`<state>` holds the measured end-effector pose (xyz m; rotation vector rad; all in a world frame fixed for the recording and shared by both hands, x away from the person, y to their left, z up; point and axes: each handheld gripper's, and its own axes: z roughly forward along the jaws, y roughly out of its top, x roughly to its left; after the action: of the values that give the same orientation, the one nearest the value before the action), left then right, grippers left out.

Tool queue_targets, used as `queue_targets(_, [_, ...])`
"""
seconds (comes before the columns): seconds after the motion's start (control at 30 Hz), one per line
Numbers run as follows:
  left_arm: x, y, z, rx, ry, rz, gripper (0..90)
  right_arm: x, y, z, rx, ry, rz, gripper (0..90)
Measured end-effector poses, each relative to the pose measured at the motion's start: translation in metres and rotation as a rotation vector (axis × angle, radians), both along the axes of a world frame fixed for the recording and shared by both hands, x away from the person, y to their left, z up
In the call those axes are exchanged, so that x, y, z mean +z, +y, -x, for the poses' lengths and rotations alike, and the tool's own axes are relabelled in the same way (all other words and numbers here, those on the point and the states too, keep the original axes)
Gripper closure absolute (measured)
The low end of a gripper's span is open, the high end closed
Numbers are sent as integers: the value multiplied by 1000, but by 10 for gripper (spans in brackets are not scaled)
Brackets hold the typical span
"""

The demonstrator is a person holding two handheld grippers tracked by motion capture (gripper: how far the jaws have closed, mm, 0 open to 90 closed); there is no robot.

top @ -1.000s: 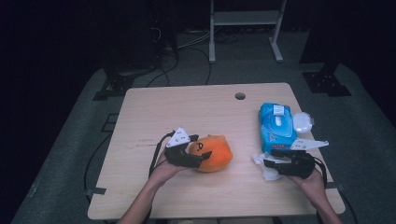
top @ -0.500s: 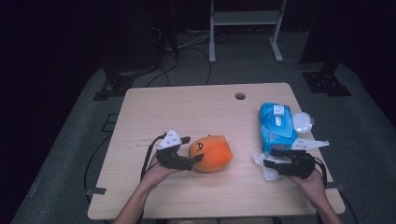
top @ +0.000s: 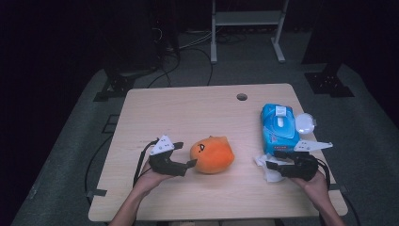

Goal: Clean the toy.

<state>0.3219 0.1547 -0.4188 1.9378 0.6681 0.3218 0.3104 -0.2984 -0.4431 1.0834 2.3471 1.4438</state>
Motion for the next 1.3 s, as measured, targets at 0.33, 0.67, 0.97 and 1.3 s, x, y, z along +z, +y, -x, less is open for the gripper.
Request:
queue_targets(0.33, [-4,12,4,25,9,-9,138,-1,1,0,3,11,-1,356])
queue_targets(0.67, [-8,26,10,46,22,-25,130,-1,2,0,4,17,-5,352])
queue_targets(0.97, [-15,36,17,61,41,-29,119,-1,3,1,7,20,-4,353])
queue_targets(1.3, [-23,44,20,88,58,-14,110,-2,4,1,10,25,-2,353])
